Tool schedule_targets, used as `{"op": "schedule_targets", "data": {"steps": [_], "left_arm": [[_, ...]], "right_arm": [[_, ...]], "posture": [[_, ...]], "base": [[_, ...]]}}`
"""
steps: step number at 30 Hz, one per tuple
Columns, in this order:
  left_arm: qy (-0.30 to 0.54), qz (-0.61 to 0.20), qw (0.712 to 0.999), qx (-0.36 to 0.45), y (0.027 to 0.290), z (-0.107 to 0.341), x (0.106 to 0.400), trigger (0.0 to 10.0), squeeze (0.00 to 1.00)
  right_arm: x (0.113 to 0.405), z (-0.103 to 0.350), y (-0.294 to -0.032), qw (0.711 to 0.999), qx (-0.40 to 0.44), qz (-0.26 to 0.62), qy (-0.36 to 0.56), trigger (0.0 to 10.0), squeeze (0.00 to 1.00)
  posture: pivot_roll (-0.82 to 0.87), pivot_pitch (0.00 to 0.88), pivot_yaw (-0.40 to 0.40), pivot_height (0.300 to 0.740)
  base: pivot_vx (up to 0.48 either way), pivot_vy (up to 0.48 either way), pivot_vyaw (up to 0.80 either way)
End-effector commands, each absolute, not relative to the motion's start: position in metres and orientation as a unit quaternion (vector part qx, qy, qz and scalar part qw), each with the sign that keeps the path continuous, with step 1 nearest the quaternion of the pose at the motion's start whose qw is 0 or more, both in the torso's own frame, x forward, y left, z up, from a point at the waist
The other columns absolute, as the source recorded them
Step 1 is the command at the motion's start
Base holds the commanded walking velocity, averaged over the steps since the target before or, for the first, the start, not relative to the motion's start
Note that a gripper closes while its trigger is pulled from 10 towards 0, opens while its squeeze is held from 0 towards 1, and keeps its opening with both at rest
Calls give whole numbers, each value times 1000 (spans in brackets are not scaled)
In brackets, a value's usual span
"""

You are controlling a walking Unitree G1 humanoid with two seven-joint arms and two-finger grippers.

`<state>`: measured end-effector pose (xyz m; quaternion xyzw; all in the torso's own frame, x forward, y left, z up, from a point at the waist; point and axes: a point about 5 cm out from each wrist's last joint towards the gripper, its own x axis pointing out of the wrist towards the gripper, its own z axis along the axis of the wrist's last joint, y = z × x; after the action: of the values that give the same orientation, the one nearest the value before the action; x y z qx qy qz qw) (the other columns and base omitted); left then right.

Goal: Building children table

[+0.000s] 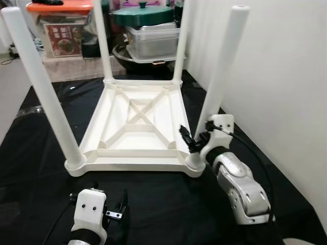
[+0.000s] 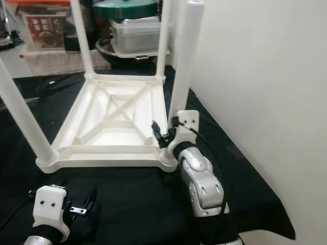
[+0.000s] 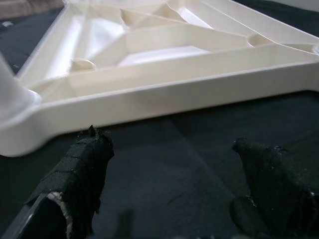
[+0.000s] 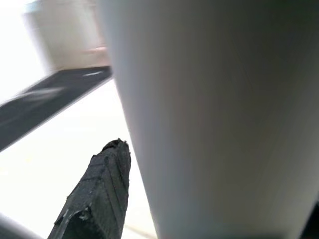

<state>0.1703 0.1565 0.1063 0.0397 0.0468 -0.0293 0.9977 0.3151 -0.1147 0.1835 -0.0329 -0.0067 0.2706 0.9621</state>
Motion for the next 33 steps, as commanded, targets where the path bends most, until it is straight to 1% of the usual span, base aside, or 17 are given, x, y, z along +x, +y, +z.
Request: {"op": "schedule_targets", "data": {"steps": [1, 3, 5, 9, 10, 11, 12, 13, 14, 15, 17, 18, 19, 22, 27, 28, 33], "left_arm": [[59, -24, 997, 48, 159, 101, 173, 10000, 0], [55, -33, 997, 52, 158, 103, 178, 10000, 0], [54, -37, 996, 53, 157, 105, 179, 10000, 0], [49, -50, 996, 57, 154, 109, 183, 10000, 0], [48, -53, 996, 59, 154, 109, 184, 10000, 0], [48, -53, 996, 59, 154, 109, 184, 10000, 0], [48, -54, 996, 60, 153, 109, 185, 10000, 0], [46, -55, 996, 60, 151, 109, 187, 10000, 0], [46, -55, 996, 60, 151, 109, 187, 10000, 0], [45, -57, 996, 60, 150, 110, 187, 10000, 0], [45, -57, 996, 60, 150, 110, 187, 10000, 0], [42, -57, 996, 58, 149, 111, 187, 10000, 0], [40, -56, 996, 57, 149, 112, 187, 10000, 0], [39, -52, 996, 57, 151, 112, 187, 10000, 0], [40, -51, 996, 58, 153, 112, 188, 10000, 0], [39, -52, 996, 57, 153, 113, 189, 10000, 0], [38, -60, 996, 56, 151, 112, 193, 10000, 0]], "right_arm": [[309, 187, -98, 910, -33, 412, -25, 10000, 0], [304, 176, -98, 853, -38, 520, 0, 10000, 0], [304, 171, -99, 836, -35, 547, 16, 10000, 0], [319, 153, -90, 824, -74, 559, 52, 10000, 0], [331, 151, -83, 848, -66, 523, 54, 8353, 0], [331, 151, -83, 848, -66, 523, 54, 8353, 0], [341, 150, -78, 875, -55, 477, 63, 2235, 0], [356, 147, -79, 924, -57, 371, 71, 0, 0], [356, 147, -79, 924, -57, 371, 71, 0, 0], [369, 144, -88, 966, -60, 237, 88, 0, 0], [369, 144, -88, 966, -60, 237, 88, 0, 0], [375, 138, -116, 992, -28, 61, 108, 0, 0], [368, 127, -138, 990, -11, -60, 130, 0, 0], [354, 117, -151, 983, -5, -118, 139, 0, 0], [324, 115, -150, 987, -13, -103, 123, 0, 0], [319, 124, -143, 992, -15, -43, 115, 10000, 0], [324, 145, -138, 996, -14, 57, 64, 10000, 0]], "posture": [[166, 0, -77, 740], [170, 0, -75, 740], [170, 0, -75, 740], [171, 0, -73, 740], [171, 0, -73, 740], [171, 0, -73, 740], [170, 0, -72, 740], [169, 0, -71, 740], [169, 0, -71, 740], [169, 0, -71, 740], [169, 0, -71, 740], [174, 0, -79, 740], [178, 0, -81, 740], [172, 0, -75, 740], [165, 0, -67, 740], [146, 0, -54, 740], [136, 0, -51, 740]], "base": [[0, 0, 0], [0, 0, 0], [0, 0, 0], [0, 0, 0], [0, 0, 0], [0, 0, 0], [0, 0, 0], [0, 0, 0], [0, 0, 0], [0, 0, 0], [0, 0, 0], [0, 0, 0], [0, 0, 0], [0, 0, 0], [0, 0, 0], [0, 0, 0], [0, 0, 0]]}}
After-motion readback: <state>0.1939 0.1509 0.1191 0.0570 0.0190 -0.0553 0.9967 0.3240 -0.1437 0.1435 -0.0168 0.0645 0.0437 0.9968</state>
